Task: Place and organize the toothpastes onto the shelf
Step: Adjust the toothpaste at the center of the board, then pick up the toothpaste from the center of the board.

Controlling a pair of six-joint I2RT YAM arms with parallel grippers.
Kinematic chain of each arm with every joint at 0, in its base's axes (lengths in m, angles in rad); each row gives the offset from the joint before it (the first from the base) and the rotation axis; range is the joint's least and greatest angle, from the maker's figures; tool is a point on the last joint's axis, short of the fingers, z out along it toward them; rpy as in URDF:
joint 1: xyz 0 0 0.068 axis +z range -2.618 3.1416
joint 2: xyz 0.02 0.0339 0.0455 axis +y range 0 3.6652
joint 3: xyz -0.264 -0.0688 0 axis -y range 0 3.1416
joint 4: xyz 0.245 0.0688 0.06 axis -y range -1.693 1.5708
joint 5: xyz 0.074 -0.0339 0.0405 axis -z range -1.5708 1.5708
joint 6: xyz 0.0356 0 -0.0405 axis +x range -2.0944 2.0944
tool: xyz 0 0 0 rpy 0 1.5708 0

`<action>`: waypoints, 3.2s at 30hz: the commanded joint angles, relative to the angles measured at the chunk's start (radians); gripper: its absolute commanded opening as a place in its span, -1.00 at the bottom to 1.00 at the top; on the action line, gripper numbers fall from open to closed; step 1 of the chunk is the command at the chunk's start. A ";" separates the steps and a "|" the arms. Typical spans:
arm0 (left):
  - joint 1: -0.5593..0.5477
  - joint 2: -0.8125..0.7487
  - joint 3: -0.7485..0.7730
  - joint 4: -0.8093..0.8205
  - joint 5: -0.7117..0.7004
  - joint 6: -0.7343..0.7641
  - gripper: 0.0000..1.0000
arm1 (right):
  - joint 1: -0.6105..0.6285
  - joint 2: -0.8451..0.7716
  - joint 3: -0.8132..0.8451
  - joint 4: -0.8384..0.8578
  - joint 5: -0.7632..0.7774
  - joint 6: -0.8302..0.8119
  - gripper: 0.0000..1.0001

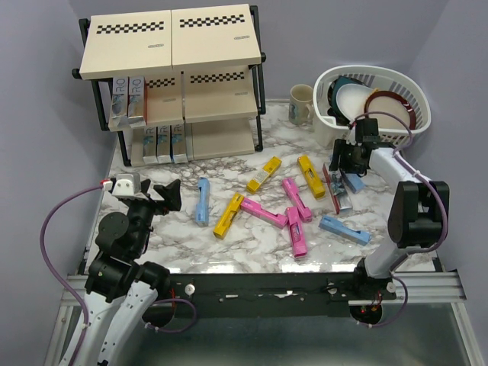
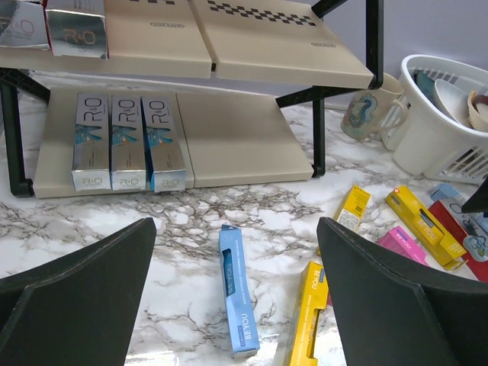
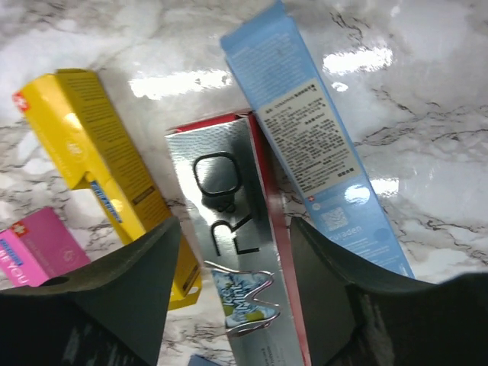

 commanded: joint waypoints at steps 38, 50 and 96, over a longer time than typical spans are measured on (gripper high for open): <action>-0.001 0.031 -0.014 0.000 0.011 0.010 0.98 | 0.049 0.205 0.097 -0.118 0.019 -0.026 0.38; -0.001 0.053 -0.013 -0.003 0.029 0.009 0.98 | 0.058 0.216 0.099 -0.210 -0.013 -0.062 0.31; -1.008 1.155 0.297 0.766 -0.543 0.050 0.98 | 0.064 -0.319 -0.058 -0.268 -0.105 0.207 0.04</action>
